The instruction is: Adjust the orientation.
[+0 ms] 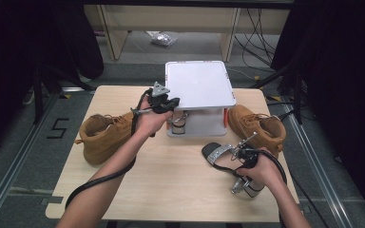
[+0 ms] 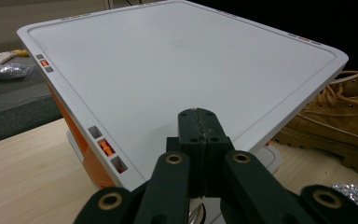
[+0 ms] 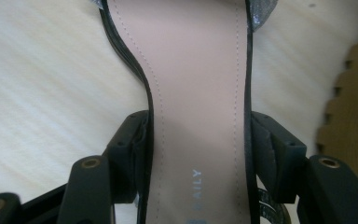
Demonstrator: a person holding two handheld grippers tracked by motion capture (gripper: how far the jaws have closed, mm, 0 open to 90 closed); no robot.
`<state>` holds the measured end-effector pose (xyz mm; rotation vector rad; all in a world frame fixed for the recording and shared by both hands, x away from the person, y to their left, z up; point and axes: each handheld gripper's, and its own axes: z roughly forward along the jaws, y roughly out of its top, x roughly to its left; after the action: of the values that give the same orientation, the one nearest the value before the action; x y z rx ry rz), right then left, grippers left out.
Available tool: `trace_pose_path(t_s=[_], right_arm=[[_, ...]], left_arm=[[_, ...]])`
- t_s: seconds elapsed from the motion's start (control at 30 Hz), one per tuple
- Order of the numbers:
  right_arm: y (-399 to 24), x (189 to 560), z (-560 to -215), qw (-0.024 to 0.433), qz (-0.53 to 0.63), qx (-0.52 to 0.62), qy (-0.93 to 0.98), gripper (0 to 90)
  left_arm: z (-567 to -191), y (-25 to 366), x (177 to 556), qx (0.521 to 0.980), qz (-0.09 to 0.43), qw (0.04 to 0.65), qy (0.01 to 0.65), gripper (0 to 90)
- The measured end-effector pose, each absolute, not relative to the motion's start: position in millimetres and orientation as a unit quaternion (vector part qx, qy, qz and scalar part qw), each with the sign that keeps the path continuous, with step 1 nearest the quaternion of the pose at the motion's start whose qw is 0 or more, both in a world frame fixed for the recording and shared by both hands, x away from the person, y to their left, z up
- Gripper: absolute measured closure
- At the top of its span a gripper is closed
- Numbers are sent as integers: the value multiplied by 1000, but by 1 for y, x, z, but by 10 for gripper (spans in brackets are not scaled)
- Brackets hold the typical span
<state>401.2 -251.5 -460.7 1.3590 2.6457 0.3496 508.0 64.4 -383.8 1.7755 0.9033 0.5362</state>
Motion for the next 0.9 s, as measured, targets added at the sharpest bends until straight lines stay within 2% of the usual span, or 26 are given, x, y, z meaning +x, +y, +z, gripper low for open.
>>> trace_pose_path(t_s=[0.17,0.2,0.37,0.4,0.5,0.57,0.9], right_arm=[[-241,397,-459,57,114,464,877,430],[-236,396,-457,40,110,494,862,428],[-234,395,-459,46,109,509,853,407],[-232,393,-457,35,109,513,851,402],[-231,392,-457,33,106,513,851,387],[-229,390,-458,30,100,498,861,344],[-227,407,-469,7,96,480,872,329]], left_arm=[[-384,64,506,737,217,509,388,897],[-384,63,506,737,217,509,388,897],[-384,63,506,737,217,509,388,897],[-384,64,506,737,217,509,388,897],[-384,63,506,737,217,509,388,897],[-384,63,506,737,218,509,389,897],[-383,63,506,737,217,509,388,897]])
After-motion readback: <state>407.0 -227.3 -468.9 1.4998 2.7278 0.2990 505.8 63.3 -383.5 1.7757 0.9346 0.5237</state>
